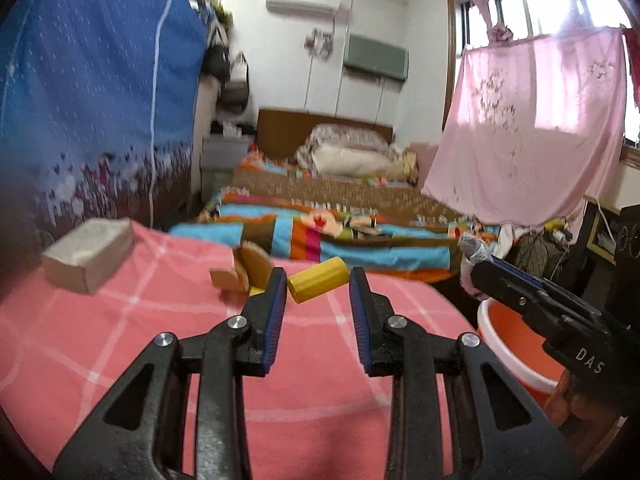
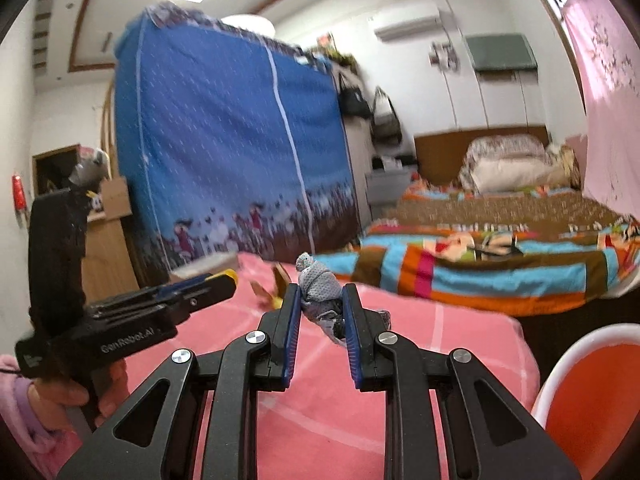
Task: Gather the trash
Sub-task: 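Lift the cloth and foam cylinder and carry them over the orange bucket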
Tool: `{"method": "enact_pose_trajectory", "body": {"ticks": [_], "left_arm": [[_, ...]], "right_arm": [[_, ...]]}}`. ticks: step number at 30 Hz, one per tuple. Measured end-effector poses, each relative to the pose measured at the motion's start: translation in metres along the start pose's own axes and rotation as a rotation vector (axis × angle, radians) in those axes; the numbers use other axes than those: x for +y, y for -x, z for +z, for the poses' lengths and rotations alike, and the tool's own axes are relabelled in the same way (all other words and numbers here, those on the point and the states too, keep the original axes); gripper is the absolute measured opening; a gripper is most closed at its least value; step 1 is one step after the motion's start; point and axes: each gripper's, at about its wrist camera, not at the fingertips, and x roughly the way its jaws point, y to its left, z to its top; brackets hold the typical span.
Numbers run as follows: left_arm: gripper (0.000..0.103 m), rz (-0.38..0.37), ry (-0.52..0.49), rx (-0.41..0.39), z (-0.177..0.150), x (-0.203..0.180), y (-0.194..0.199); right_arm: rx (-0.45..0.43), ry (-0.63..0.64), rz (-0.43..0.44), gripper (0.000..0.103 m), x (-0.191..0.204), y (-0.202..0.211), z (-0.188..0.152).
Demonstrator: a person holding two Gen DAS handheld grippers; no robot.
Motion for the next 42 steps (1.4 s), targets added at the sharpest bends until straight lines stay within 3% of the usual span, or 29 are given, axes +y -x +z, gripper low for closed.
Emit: {"method": "enact_pose_trajectory", "body": {"ticks": [6,13,32,42], "left_arm": [[0.035,0.0,-0.03,-0.13,0.005,-0.016,0.023],[0.035,-0.017,-0.116,-0.222,0.003,-0.047,0.038],[0.035,-0.204,-0.21,-0.189,0.004,-0.139,0.034],[0.035,-0.326,-0.267,-0.055,-0.008,-0.193,0.016]], "right_arm": [[-0.145,0.056,-0.026,0.019,0.006,0.027,0.013],[-0.218,0.03,-0.078,0.019,-0.009,0.052,0.022],[-0.271,-0.021,-0.259,0.02,-0.057,0.123,0.017],[-0.197,-0.128,-0.426,0.021,-0.096,0.143,0.007]]}}
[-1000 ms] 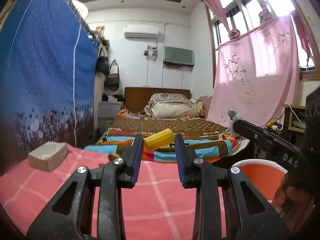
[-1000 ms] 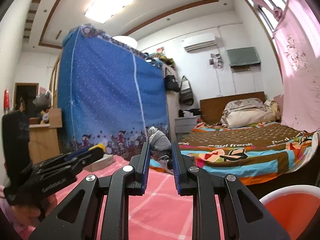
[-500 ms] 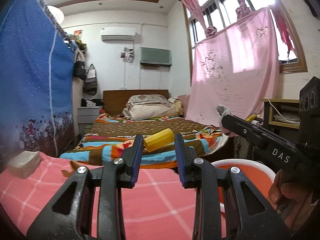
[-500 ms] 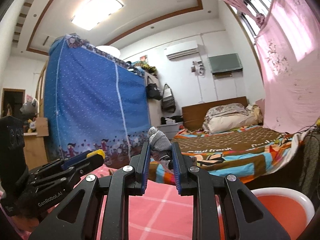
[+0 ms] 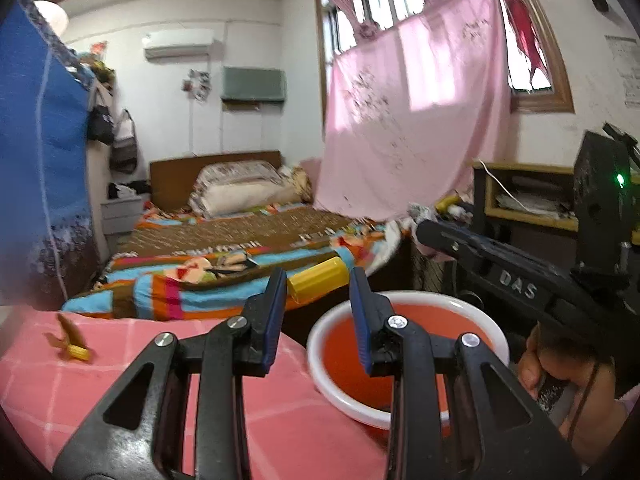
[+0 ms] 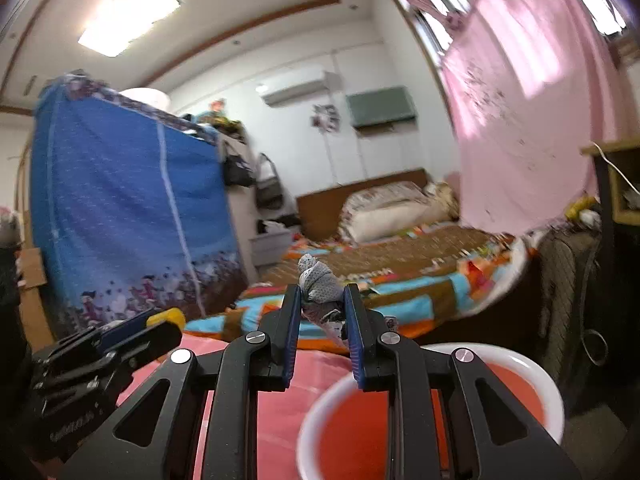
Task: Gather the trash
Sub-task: 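Lift the cloth and foam cylinder and carry them over the orange bucket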
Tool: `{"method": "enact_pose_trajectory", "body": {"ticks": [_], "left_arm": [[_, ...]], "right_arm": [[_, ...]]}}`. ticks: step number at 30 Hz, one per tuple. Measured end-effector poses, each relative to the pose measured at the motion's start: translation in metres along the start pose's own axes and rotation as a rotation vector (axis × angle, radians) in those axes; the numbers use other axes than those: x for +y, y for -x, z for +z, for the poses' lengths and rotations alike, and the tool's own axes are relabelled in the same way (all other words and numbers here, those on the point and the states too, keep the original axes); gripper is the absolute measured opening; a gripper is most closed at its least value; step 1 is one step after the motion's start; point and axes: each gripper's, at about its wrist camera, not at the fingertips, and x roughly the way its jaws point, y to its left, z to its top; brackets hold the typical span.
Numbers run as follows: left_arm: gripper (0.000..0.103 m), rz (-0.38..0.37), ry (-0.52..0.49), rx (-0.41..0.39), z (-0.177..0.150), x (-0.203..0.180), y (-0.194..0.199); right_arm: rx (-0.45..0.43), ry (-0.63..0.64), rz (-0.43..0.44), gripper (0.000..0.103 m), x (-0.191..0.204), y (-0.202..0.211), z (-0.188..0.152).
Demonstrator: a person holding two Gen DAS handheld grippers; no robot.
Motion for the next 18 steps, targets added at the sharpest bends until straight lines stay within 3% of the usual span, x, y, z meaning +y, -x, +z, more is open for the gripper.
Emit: {"method": "enact_pose_trajectory", "body": {"ticks": [9,18], "left_arm": [[0.035,-0.075,-0.034,0.152,-0.009,-0.032,-0.031],[0.035,-0.11,0.015,0.273,-0.014,-0.041,-0.057]], "right_arm": [[0.046,-0.063,-0.101,0.021,-0.033,0.004,-0.001],[0.155,-0.082,-0.143,0.021,-0.052,-0.001,-0.011]]}}
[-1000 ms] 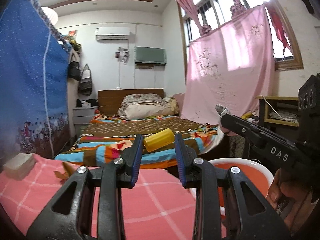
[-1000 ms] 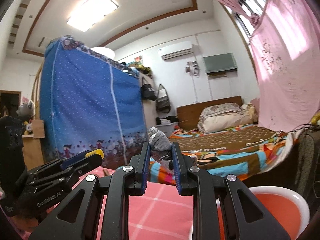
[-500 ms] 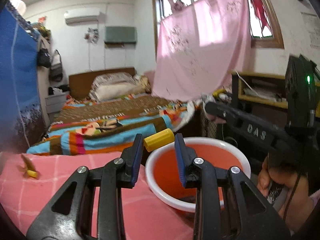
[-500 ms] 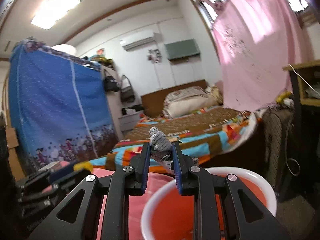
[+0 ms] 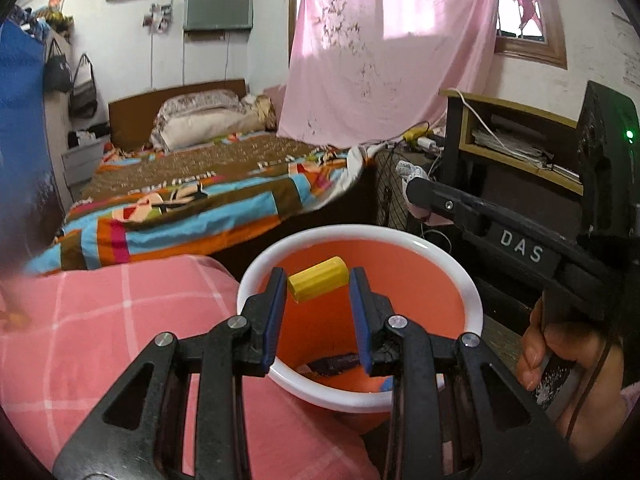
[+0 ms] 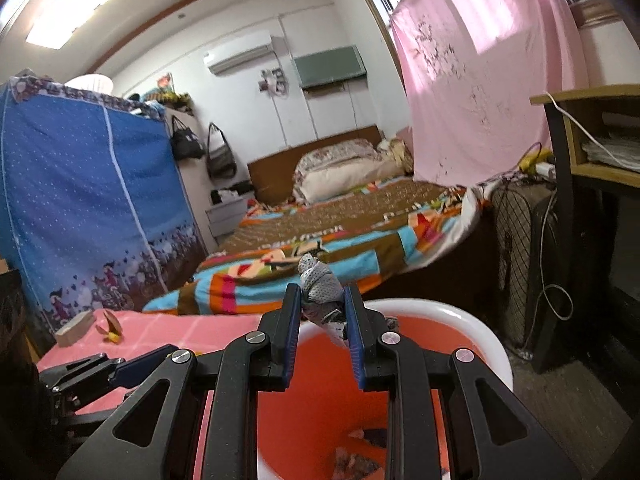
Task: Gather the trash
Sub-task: 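Lift the cloth and foam cylinder and carry them over the orange bucket, then open both tools to drop the foam cylinder and cloth into the bucket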
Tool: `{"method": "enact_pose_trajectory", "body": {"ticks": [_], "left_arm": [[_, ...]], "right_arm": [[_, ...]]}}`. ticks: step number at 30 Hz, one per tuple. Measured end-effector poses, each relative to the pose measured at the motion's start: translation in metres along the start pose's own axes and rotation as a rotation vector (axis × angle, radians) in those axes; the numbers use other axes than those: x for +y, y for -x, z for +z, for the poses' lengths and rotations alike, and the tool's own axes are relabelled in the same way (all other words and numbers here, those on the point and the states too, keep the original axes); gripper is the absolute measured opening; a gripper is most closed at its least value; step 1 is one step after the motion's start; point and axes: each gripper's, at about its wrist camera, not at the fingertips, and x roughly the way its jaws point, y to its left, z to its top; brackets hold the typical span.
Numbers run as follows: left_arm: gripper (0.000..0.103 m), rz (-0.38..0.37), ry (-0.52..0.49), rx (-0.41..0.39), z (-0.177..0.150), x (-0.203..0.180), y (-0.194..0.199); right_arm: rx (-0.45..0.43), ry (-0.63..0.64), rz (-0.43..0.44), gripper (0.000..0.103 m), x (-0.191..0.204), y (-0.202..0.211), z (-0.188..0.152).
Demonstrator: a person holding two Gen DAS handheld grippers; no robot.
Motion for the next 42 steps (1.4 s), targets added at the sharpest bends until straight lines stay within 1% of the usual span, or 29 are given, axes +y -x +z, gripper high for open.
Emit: {"method": "enact_pose_trajectory", "body": {"ticks": [6,19,22,24,25,28,30,36,42], "left_arm": [[0.035,0.003,0.0,0.061,0.001,-0.002,-0.013],[0.035,-0.019,0.056,0.171,-0.002,0.003,-0.033],[0.035,-0.023,0.069,0.185,-0.002,0.005,-0.037],[0.037,-0.022,0.078,0.192,-0.003,0.006,-0.038],[0.037,-0.024,0.082,0.195,-0.003,0.007,-0.039],[0.042,-0.023,0.093,0.2,-0.004,0.01,-0.04],[0.046,-0.021,0.099,0.202,-0.004,0.011,-0.04],[0.053,-0.008,0.127,0.204,-0.006,0.018,-0.04],[0.061,0.002,0.187,0.192,-0.003,0.033,-0.034]], "right_arm": [[0.044,-0.008,-0.003,0.021,-0.004,-0.002,-0.003],[0.105,-0.035,-0.012,0.021,-0.012,-0.01,-0.007],[0.125,-0.046,-0.015,0.026,-0.014,-0.013,-0.009],[0.131,-0.05,-0.016,0.032,-0.015,-0.014,-0.01],[0.133,-0.051,-0.017,0.032,-0.016,-0.014,-0.01],[0.136,-0.053,-0.021,0.036,-0.016,-0.014,-0.011],[0.137,-0.057,-0.023,0.04,-0.017,-0.015,-0.011],[0.135,-0.065,-0.031,0.045,-0.018,-0.014,-0.011],[0.135,-0.076,-0.037,0.045,-0.019,-0.016,-0.01]]}}
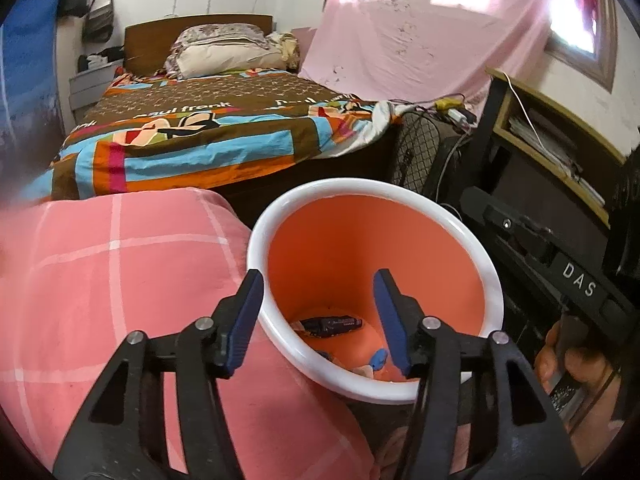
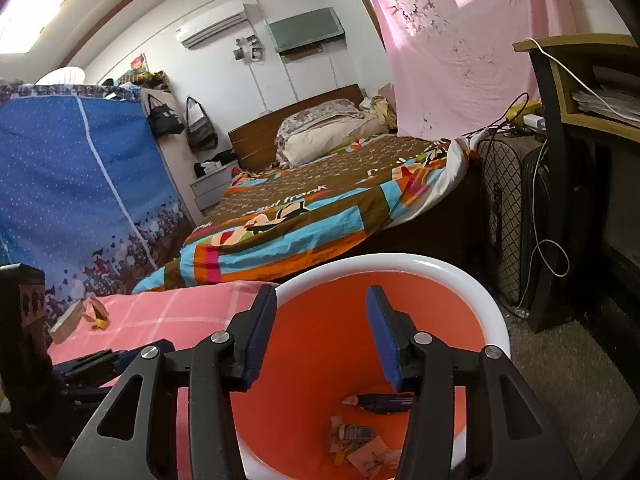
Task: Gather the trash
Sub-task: 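Open both tools to drop the foam cylinder and cloth into the bucket, then move both tools back over the bedspread toward the yellow cylinder and wooden toy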
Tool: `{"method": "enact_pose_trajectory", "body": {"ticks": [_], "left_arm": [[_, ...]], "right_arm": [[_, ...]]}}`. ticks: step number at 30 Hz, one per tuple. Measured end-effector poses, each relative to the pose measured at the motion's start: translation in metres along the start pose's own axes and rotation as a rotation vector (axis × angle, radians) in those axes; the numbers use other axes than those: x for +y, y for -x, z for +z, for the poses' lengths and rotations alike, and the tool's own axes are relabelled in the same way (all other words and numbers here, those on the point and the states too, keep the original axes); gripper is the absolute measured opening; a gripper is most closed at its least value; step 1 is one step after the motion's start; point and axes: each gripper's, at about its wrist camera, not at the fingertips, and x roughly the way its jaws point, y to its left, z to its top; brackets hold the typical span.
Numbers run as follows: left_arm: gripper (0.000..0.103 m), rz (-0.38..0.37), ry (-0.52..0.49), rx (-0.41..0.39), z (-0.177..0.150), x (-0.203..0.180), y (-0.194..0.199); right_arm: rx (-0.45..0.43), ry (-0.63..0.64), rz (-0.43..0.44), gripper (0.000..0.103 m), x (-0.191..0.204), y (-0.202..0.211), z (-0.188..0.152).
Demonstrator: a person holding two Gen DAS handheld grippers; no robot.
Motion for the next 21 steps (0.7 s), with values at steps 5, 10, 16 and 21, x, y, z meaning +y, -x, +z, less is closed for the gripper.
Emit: {"method": "enact_pose_trajectory", "body": {"ticks": [5,10,16,21], "left_arm": [[0.071,0.023,0.025,-0.03,0.003,0.012,0.01],[0.084,0.071,0.059,-0.086,0.005,0.031,0.027],[0.1,0.133,0.138,-0.178,0.004,0.061,0.051],[0.103,0.187,0.231,-0.318,-0.003,0.089,0.081]], "right_arm": [[-0.003,0.0,0.005,0.047,0.006,-0.002,0.003],[-0.019,0.005,0.01,0.074,0.016,-0.003,0.005],[-0.046,0.006,0.021,0.085,0.029,-0.004,0.009],[-0.125,0.035,0.012,0.103,0.048,0.004,0.011]]}}
